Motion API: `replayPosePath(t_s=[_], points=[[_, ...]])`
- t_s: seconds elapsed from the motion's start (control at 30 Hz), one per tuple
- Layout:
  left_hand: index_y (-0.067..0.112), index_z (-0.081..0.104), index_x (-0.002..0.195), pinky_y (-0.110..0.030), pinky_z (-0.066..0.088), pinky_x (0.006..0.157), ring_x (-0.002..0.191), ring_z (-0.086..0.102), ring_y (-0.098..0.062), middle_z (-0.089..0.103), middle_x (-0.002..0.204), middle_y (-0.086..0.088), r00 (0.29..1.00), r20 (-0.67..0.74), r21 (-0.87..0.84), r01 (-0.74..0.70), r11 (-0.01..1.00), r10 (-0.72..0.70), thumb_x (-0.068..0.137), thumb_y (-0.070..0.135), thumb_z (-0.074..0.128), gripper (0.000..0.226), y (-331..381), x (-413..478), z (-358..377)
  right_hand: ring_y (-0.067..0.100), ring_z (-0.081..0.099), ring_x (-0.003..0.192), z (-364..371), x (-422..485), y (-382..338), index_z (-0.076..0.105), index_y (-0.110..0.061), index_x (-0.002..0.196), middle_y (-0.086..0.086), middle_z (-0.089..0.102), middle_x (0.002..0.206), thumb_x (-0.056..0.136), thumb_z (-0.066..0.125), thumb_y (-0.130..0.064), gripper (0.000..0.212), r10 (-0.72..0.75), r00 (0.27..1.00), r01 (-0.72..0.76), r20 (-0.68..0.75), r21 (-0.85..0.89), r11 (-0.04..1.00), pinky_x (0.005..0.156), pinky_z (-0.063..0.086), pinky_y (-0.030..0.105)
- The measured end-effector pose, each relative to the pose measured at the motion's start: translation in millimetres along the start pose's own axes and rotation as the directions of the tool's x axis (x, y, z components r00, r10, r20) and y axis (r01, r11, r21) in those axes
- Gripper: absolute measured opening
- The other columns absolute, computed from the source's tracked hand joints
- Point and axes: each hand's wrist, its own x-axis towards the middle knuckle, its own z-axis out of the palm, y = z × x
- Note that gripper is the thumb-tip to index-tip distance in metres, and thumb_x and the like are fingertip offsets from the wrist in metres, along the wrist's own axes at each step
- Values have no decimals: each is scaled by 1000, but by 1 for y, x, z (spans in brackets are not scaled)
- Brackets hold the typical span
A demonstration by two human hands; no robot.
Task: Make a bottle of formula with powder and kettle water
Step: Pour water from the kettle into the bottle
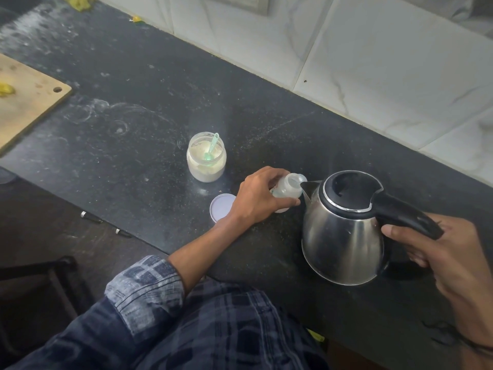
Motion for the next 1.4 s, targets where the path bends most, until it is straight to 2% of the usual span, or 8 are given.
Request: replayPosePath(t_s=[0.37,0.57,0.77,0.93,1.03,1.13,1.23,1.4], points=[[30,69,115,-38,55,94,101,66,-5,69,110,14,1000,9,-11,7,1000,-7,62,44,93,60,7,-3,1,15,26,38,-8,-8,21,54,-12,49,-4,32,42,77,75,6,40,-5,997,10,-72,65,998,39,26,21],[32,68,115,-40,55,95,103,65,-5,68,112,15,999,20,8,29,1000,-29,63,45,92,59,2,-6,1,11,29,35,-12,-25,46,59,-15,50,-6,32,40,81,71,7,40,49,972,-4,-231,194,981,38,30,20],[32,66,115,-42,55,95,106,64,-8,67,114,13,998,25,16,50,999,-50,64,44,91,58,-6,-9,4,9,30,36,-2,-45,72,49,-8,54,-9,34,41,85,69,10,41,87,916,31,-393,284,958,41,28,23],[30,65,118,-44,55,96,108,64,-9,66,117,15,998,32,13,60,998,-60,65,45,90,60,-12,-11,8,8,34,38,10,-52,86,41,-3,56,-7,40,43,78,75,-7,41,126,841,87,-526,362,928,42,28,24],[34,63,116,-45,55,97,110,64,-11,66,118,14,998,23,2,53,999,-53,63,48,89,60,-13,-10,8,9,35,38,19,-56,92,48,-15,55,-6,42,44,76,77,-15,36,146,792,120,-593,385,915,43,31,23],[37,63,114,-43,55,98,110,64,-10,67,117,14,999,-1,-17,53,998,-53,60,52,86,60,-14,-9,7,10,35,39,30,-61,96,50,-20,51,-6,40,43,80,76,-12,41,152,751,134,-643,373,918,43,30,24],[40,62,112,-42,55,97,108,65,-10,68,116,13,998,-13,-32,55,998,-55,63,42,91,57,-15,-7,8,9,36,40,42,-65,97,55,-22,51,-7,42,43,83,77,-10,41,158,713,142,-683,361,922,44,30,27],[27,64,120,-40,56,99,111,66,-13,67,121,9,998,12,-39,67,997,-67,69,33,93,59,-22,-5,12,10,37,39,61,-64,90,51,-22,57,-6,43,43,83,79,-15,39,202,630,121,-750,351,928,43,32,25]])
